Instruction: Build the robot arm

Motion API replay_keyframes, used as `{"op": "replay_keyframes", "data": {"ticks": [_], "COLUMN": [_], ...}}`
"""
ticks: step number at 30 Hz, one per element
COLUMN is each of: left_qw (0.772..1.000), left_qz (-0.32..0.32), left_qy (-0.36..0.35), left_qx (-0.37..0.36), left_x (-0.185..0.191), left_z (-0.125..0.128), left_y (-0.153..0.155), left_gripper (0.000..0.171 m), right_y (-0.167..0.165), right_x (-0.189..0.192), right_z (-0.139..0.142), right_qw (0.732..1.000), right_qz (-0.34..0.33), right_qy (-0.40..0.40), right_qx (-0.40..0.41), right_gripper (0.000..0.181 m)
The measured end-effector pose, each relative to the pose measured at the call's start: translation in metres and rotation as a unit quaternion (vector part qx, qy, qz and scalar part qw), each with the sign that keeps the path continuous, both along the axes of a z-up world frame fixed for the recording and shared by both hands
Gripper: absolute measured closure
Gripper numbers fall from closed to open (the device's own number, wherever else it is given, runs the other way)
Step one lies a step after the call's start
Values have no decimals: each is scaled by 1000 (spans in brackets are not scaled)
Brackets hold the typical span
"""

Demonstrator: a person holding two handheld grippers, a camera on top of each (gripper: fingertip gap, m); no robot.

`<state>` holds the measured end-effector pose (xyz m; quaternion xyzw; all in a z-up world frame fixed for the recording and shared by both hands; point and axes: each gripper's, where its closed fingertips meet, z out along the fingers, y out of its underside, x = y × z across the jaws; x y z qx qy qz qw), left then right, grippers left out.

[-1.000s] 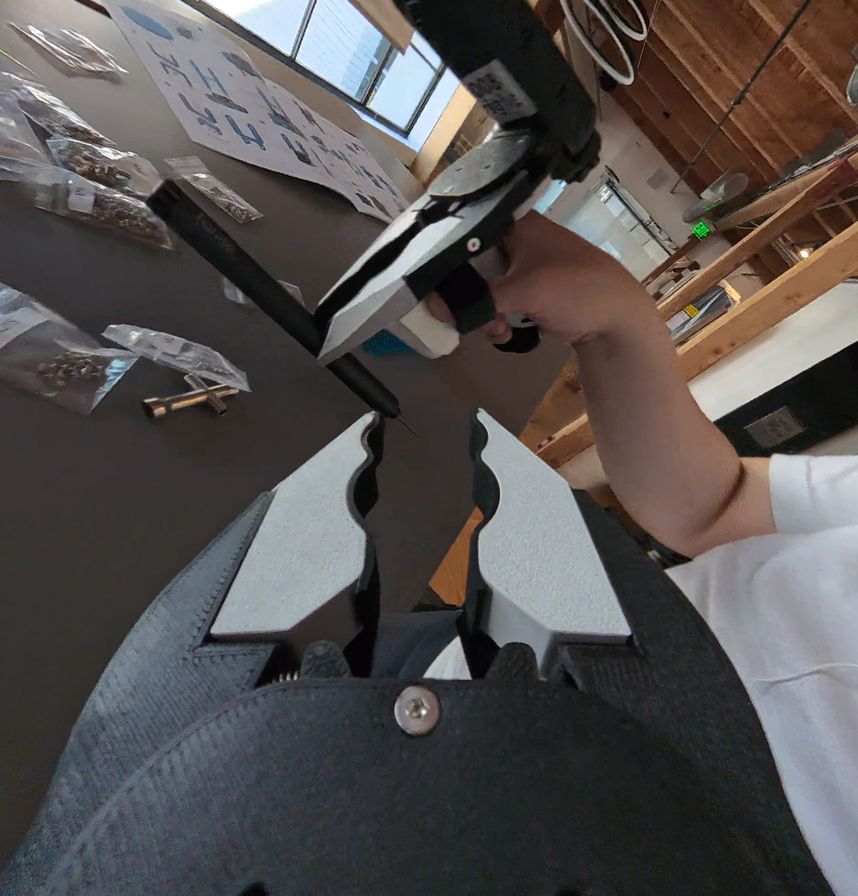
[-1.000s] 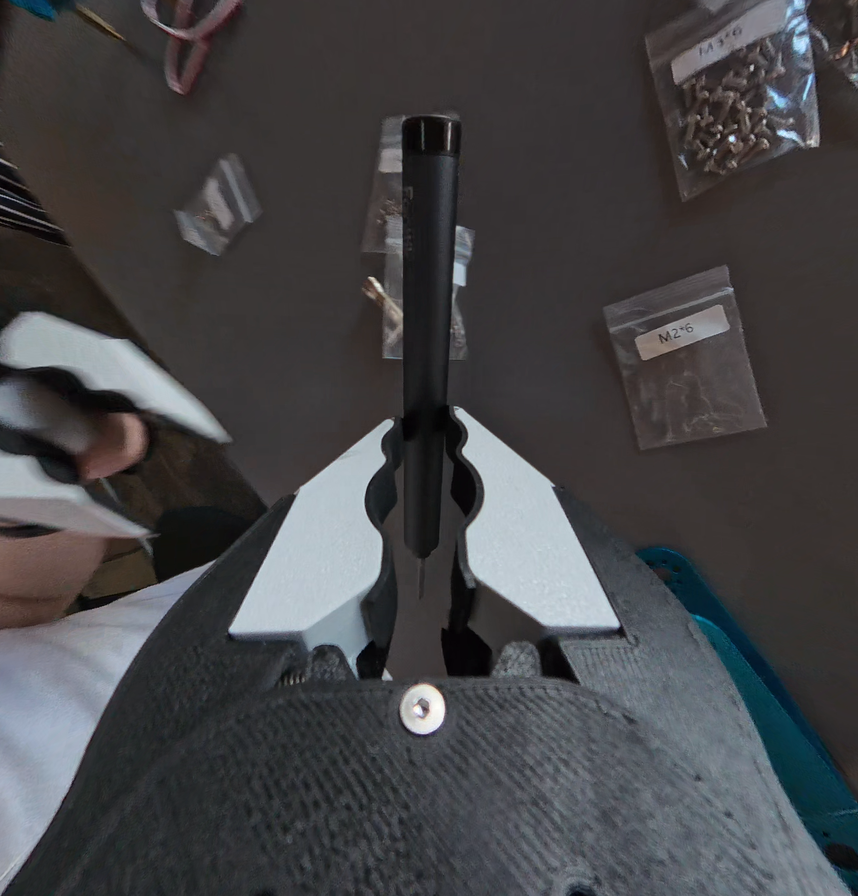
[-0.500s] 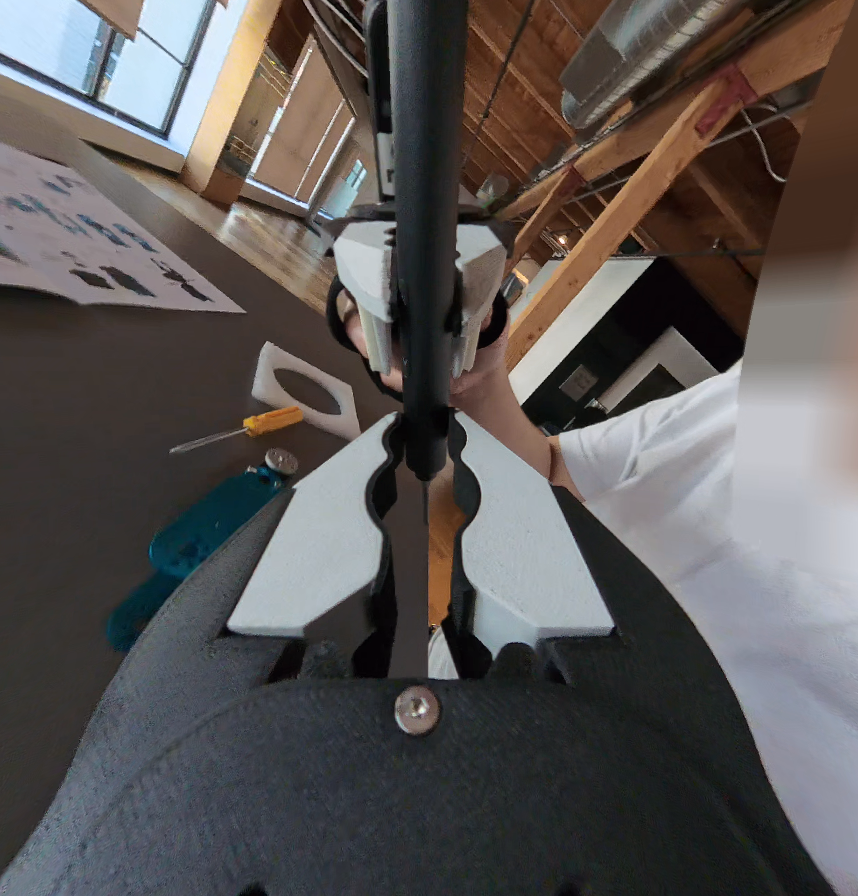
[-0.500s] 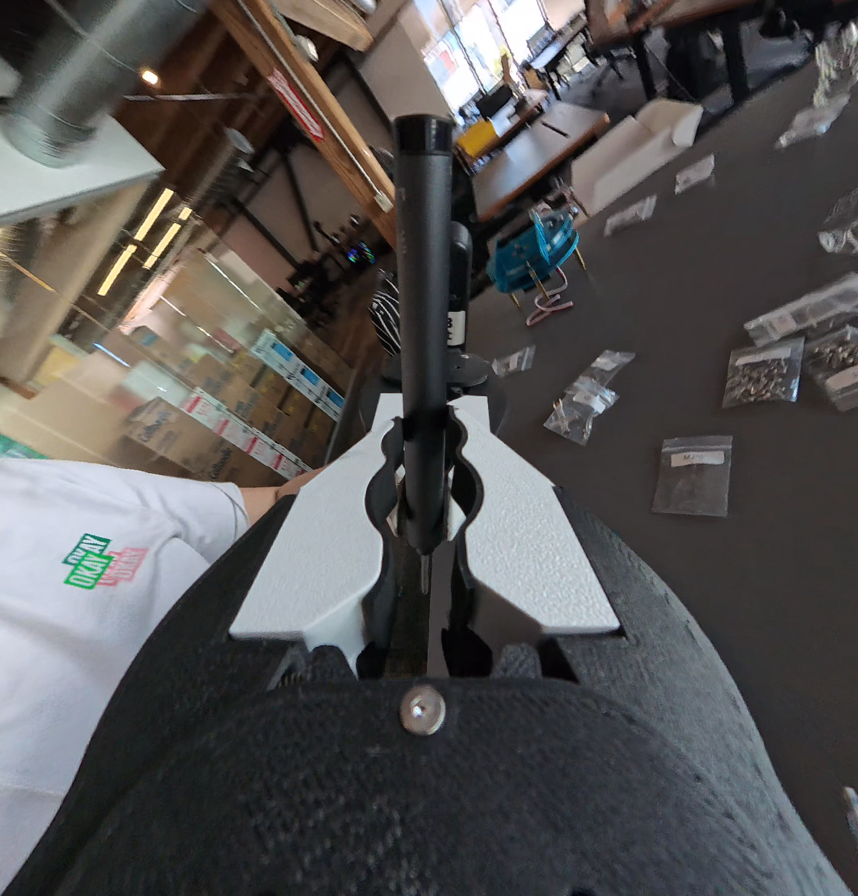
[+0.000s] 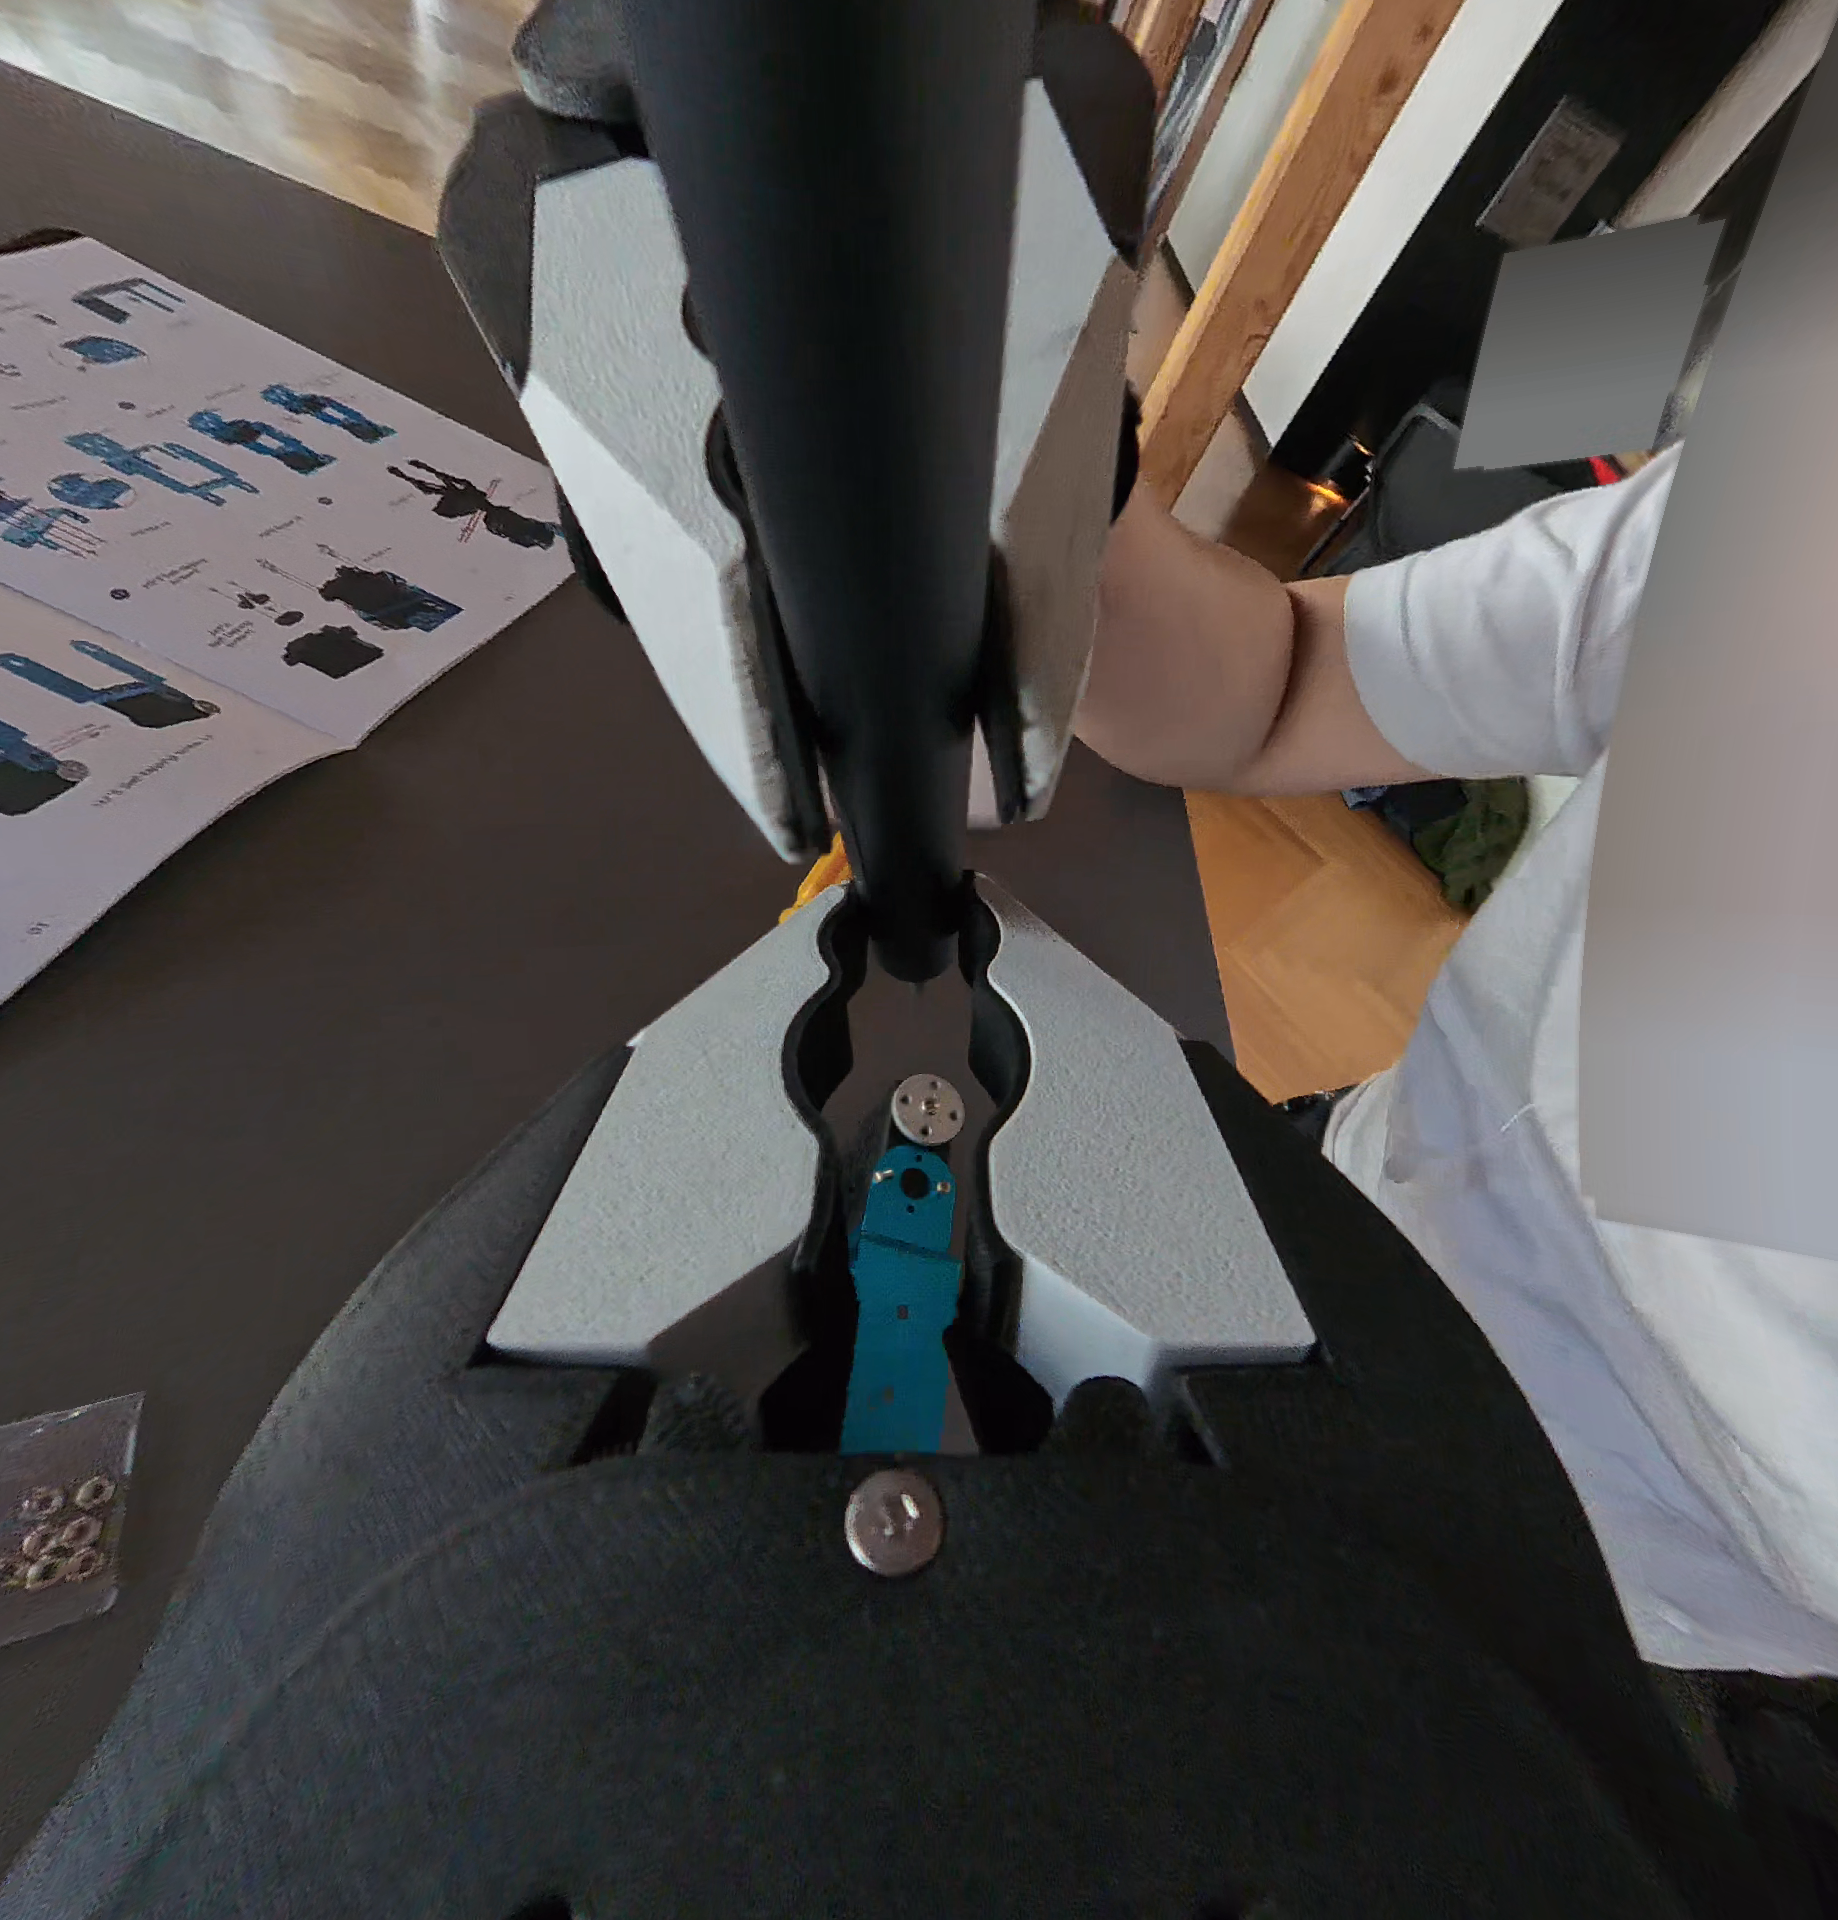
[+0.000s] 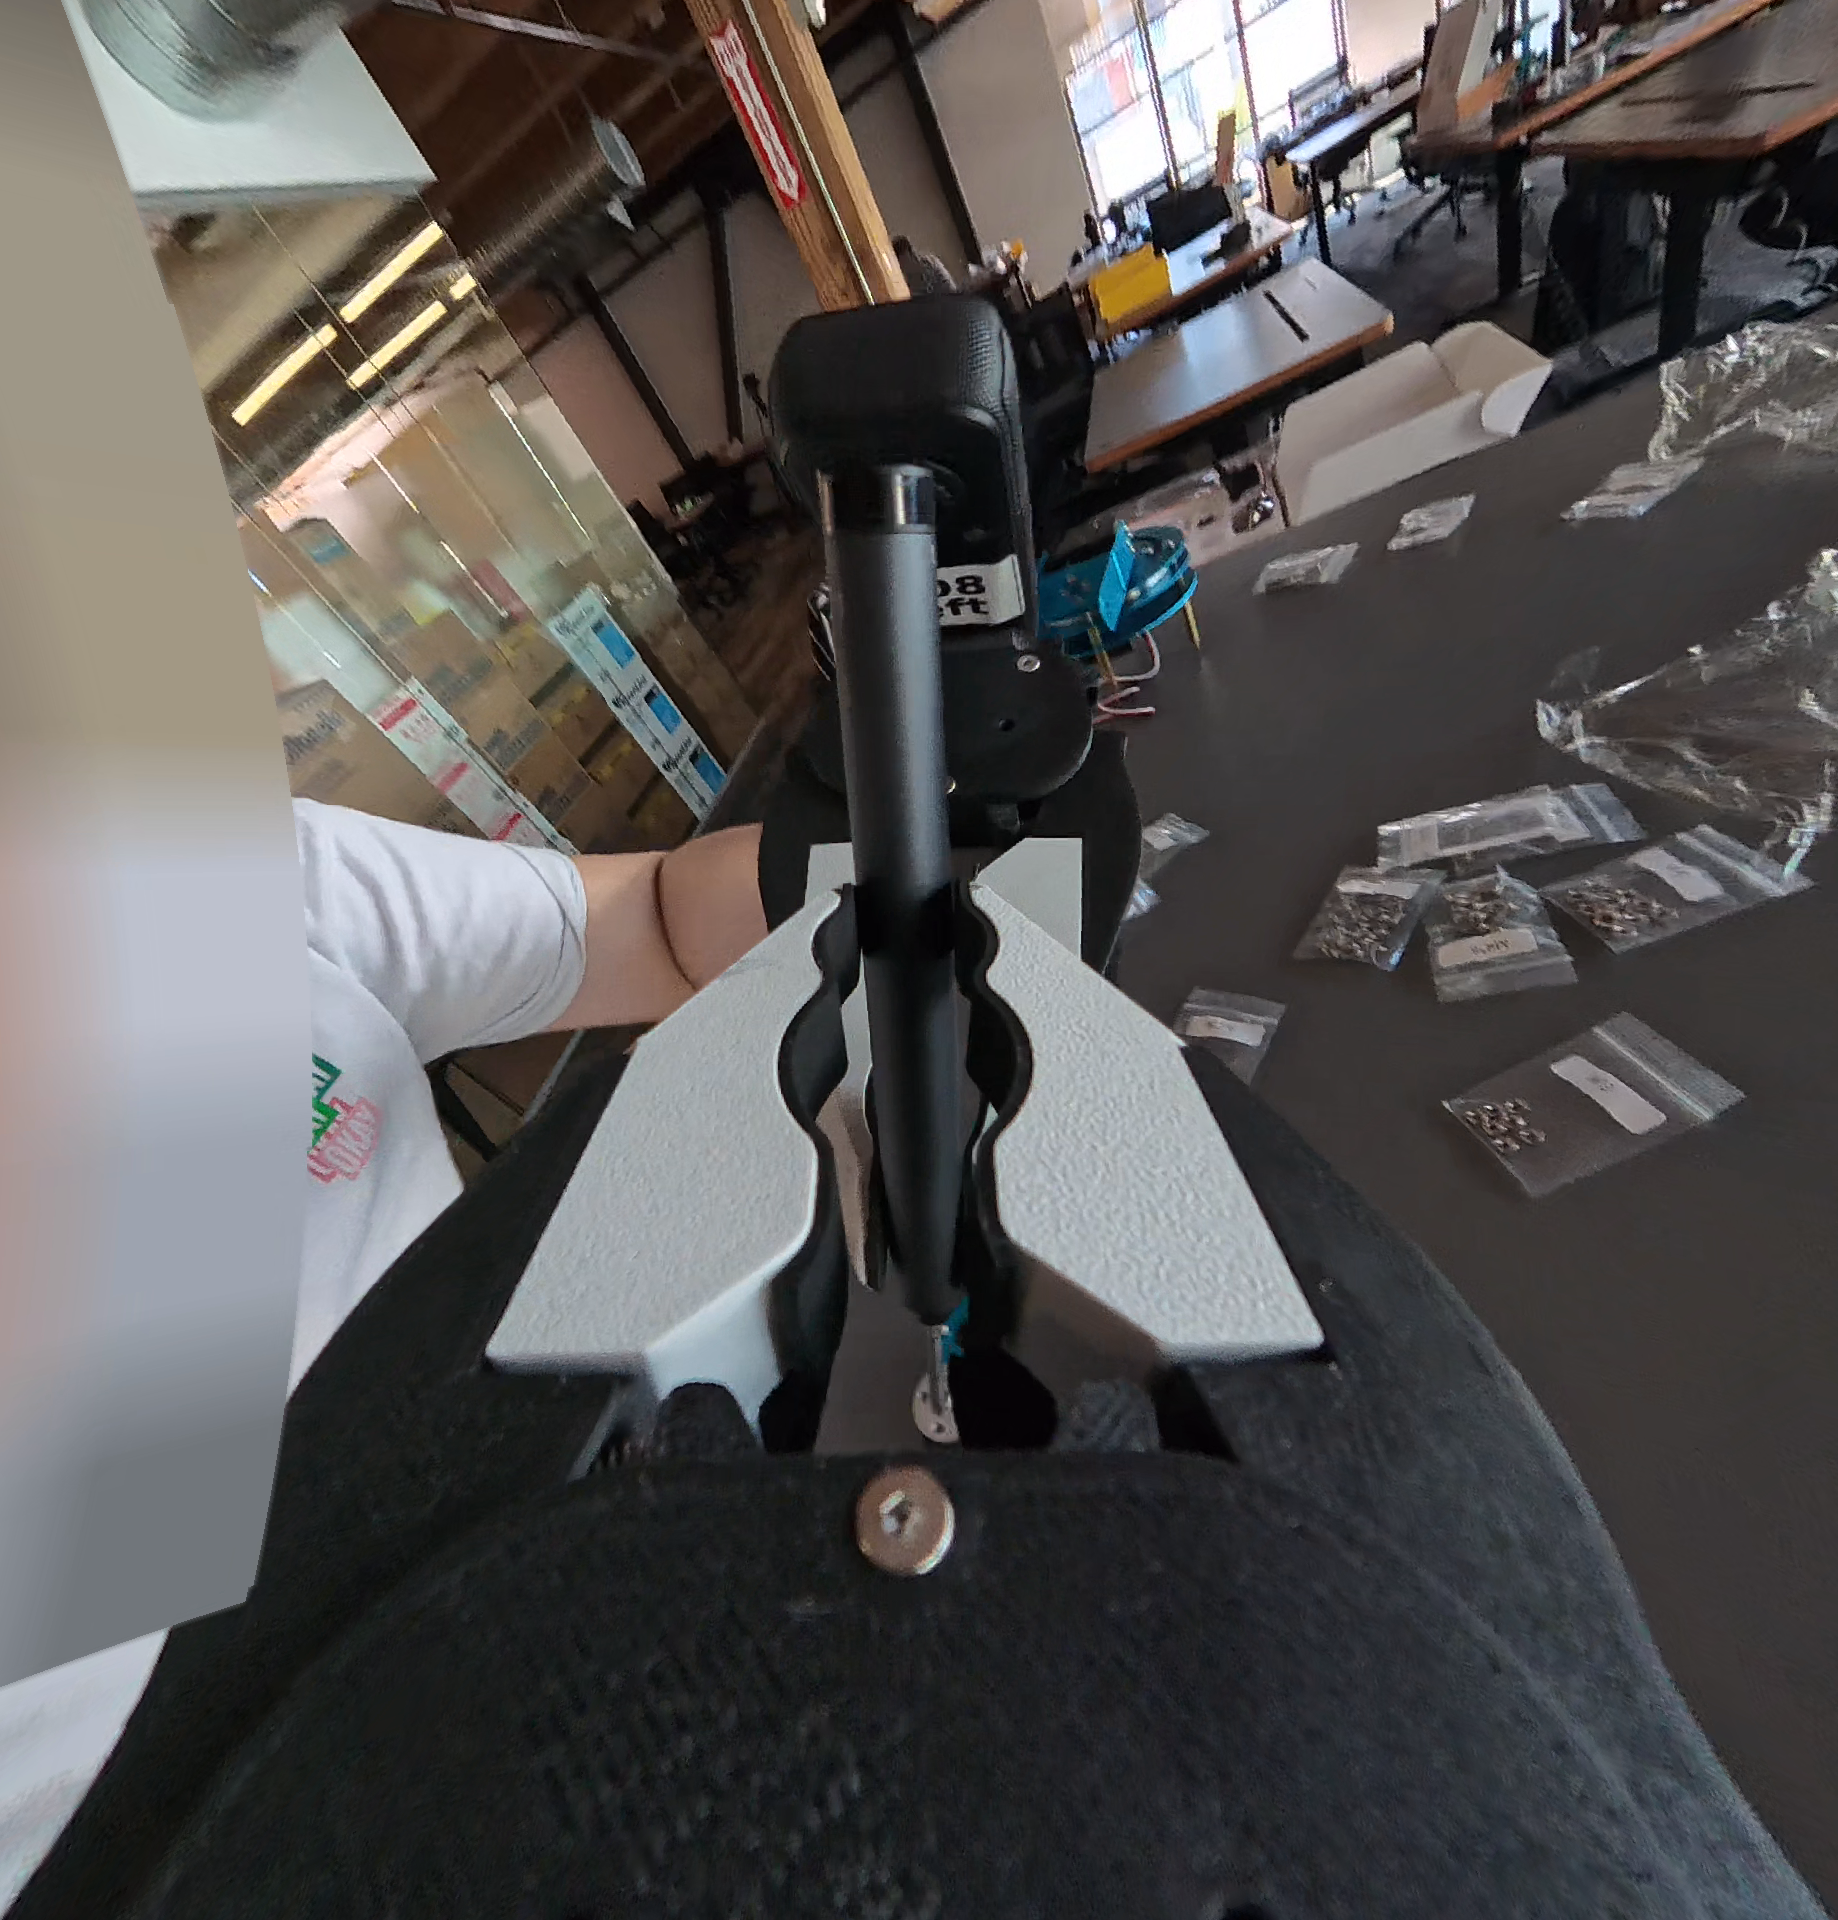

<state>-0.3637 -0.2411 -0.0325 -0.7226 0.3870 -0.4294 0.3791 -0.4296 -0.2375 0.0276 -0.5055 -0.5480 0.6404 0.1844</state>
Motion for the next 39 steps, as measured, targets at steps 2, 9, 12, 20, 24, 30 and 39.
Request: {"op": "replay_keyframes", "data": {"ticks": [2,9,12,20,24,30,39], "left_qw": [1000,997,998,997,991,988,983], "left_qz": [-13,-35,-39,-58,-70,-72,-93], "left_qy": [3,53,41,-19,25,-1,4], "left_qx": [-12,-37,-23,-50,-107,-140,-160], "left_x": [-4,-13,-20,-16,-20,-20,-13], "left_z": [-4,-18,-12,6,-17,-11,-22], "left_y": [2,13,20,41,27,23,18], "left_gripper": [156,156,156,156,157,158,161], "right_y": [5,15,26,45,37,37,39], "right_x": [-6,-23,-28,-34,-31,-28,-30], "right_z": [-4,-13,-7,-18,-40,-32,-29], "right_qw": [1000,998,997,991,988,989,990], "right_qz": [-7,-40,-58,-113,-90,-87,-85], "right_qy": [-5,-17,-44,-61,-110,-105,-89], "right_qx": [16,51,4,-33,-53,-59,-64], "right_gripper": [163,166,167,168,168,168,168]}}
